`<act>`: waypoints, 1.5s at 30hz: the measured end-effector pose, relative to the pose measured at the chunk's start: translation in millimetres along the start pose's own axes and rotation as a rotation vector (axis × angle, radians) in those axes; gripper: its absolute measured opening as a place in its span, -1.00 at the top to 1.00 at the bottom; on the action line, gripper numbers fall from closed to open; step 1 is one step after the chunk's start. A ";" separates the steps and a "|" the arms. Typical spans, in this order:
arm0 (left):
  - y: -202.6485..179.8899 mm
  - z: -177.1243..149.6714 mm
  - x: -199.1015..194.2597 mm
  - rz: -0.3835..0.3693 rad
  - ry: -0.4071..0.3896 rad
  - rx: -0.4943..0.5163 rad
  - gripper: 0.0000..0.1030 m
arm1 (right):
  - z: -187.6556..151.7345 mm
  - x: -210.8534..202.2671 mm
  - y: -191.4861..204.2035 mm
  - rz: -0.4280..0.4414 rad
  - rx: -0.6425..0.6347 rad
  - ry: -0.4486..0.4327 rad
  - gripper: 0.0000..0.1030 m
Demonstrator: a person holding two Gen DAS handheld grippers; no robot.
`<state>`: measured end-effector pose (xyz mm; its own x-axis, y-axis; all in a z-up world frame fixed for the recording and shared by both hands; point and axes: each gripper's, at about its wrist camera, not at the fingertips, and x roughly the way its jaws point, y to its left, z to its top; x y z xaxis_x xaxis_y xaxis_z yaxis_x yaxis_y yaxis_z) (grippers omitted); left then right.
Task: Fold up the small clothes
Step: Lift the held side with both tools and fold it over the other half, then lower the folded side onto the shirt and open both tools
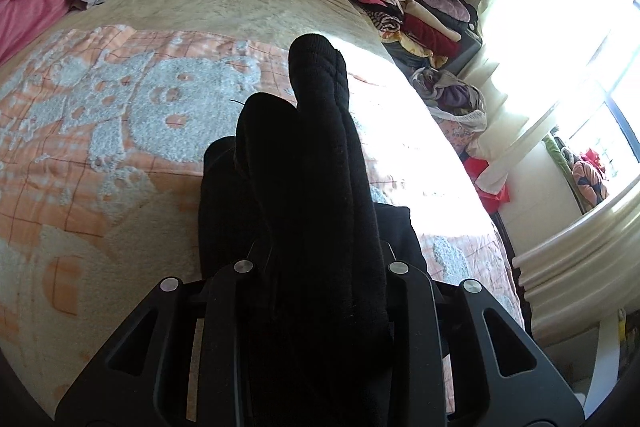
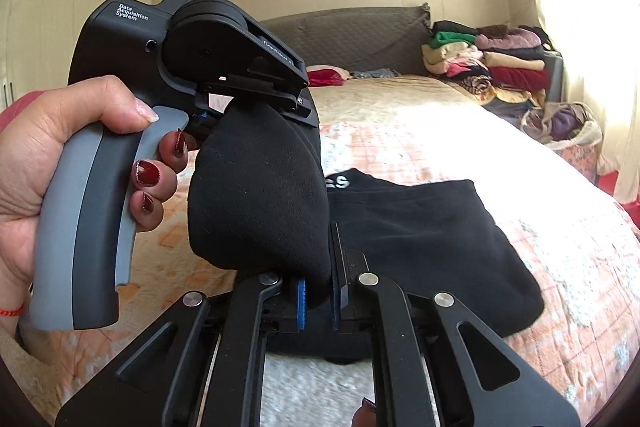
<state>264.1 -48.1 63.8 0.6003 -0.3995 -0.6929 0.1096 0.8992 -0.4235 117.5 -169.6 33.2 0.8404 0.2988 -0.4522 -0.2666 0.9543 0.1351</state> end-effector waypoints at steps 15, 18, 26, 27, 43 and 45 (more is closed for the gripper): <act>-39.6 -21.1 59.9 -0.086 0.095 0.081 -0.15 | -26.0 5.1 -60.9 -0.006 0.187 0.092 0.85; -36.3 -24.1 51.8 -0.181 0.083 0.027 -0.51 | -30.9 8.9 -71.5 -0.013 0.239 0.118 0.83; -7.2 -32.5 22.5 -0.044 0.035 0.070 -0.51 | -43.9 7.8 -100.7 0.044 0.434 0.165 0.67; -2.7 -34.2 22.8 -0.030 0.037 0.072 -0.51 | -43.3 5.9 -100.3 0.042 0.434 0.165 0.67; 10.5 -44.6 10.8 0.020 0.044 0.084 -0.51 | -16.3 -6.5 -117.6 0.110 0.414 0.197 -0.13; 11.1 -45.3 9.2 0.025 0.045 0.088 -0.51 | -9.6 -2.5 -121.8 0.131 0.421 0.219 -0.24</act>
<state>234.9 -49.9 26.4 0.5674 -0.3826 -0.7291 0.1658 0.9204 -0.3540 143.4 -286.6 9.5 0.6815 0.4515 -0.5760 -0.1116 0.8420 0.5279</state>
